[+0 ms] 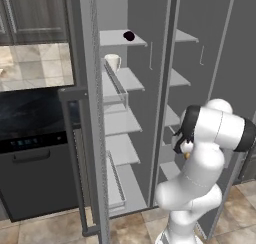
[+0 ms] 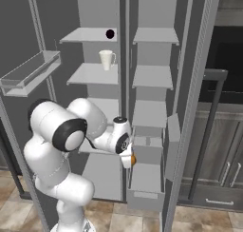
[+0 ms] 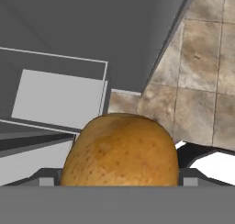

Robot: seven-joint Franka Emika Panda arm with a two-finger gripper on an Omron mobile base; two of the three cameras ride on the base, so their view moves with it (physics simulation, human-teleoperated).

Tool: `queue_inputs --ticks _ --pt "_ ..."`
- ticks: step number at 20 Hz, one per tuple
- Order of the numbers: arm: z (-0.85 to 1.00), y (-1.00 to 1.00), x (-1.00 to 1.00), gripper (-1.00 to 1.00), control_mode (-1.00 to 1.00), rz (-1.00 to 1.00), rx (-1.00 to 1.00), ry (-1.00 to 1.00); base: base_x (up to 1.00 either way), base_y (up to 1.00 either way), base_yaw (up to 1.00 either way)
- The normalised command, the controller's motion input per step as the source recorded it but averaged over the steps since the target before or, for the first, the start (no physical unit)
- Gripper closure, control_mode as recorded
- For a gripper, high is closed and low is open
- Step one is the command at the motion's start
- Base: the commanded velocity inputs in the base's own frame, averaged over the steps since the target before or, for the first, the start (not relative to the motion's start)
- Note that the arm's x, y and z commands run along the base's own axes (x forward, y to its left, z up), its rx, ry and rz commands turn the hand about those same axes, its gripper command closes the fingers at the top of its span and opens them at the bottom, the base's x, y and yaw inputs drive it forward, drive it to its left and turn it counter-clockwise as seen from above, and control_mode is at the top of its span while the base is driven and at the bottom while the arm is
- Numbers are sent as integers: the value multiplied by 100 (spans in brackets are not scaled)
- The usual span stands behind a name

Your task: Take the eggplant and potato from the fridge shelf and place them in the freezer drawer to begin freezing them.

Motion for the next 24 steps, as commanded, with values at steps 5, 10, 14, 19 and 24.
queue_inputs --ticks 5,10,14,19,24 --pt "-35 0 16 100 -100 0 0 6 0 0 0" --pt "-29 0 7 100 -100 0 1 3 0 0 0" --pt "-25 0 0 100 -100 0 2 0 0 0 0" --pt "-23 0 0 100 -100 0 2 0 0 0 0" --pt "-21 0 0 100 -100 0 3 0 0 0 0"
